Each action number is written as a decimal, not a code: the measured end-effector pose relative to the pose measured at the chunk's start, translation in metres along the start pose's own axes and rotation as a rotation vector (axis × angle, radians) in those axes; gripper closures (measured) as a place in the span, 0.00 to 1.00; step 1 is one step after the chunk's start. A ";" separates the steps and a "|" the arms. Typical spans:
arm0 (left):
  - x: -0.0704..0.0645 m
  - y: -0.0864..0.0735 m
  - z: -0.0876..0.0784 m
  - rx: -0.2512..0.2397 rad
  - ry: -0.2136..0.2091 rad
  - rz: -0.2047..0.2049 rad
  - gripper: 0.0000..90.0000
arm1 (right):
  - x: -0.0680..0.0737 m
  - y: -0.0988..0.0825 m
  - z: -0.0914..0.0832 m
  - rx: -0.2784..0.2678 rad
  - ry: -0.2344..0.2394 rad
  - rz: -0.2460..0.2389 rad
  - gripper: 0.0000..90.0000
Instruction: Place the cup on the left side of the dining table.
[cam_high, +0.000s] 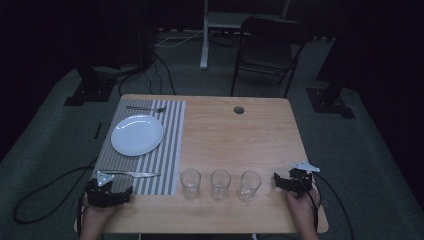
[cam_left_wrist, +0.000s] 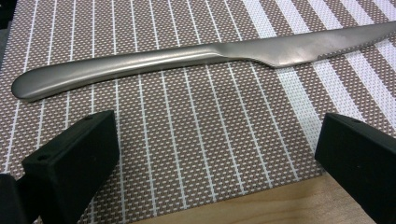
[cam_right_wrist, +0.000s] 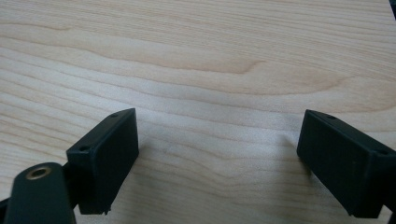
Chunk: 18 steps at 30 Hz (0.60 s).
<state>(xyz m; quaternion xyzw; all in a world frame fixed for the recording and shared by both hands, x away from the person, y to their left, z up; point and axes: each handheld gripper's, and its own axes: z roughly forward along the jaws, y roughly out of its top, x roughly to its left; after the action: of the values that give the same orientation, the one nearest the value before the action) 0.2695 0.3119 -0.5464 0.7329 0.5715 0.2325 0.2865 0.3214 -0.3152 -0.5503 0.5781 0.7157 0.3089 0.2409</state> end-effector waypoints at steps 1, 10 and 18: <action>0.000 0.000 0.000 0.000 -0.001 0.000 0.00 | 0.000 0.000 0.000 0.000 0.000 0.001 0.14; -0.002 -0.001 -0.006 -0.004 -0.032 0.003 0.03 | 0.000 0.000 0.000 0.000 0.000 0.000 0.14; -0.007 0.001 -0.012 -0.021 -0.054 0.017 0.03 | 0.000 0.000 0.000 0.000 0.000 0.001 0.14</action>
<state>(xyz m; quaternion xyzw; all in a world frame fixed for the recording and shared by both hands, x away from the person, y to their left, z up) 0.2608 0.3071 -0.5374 0.7407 0.5549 0.2209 0.3076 0.3214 -0.3152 -0.5502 0.5784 0.7155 0.3089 0.2409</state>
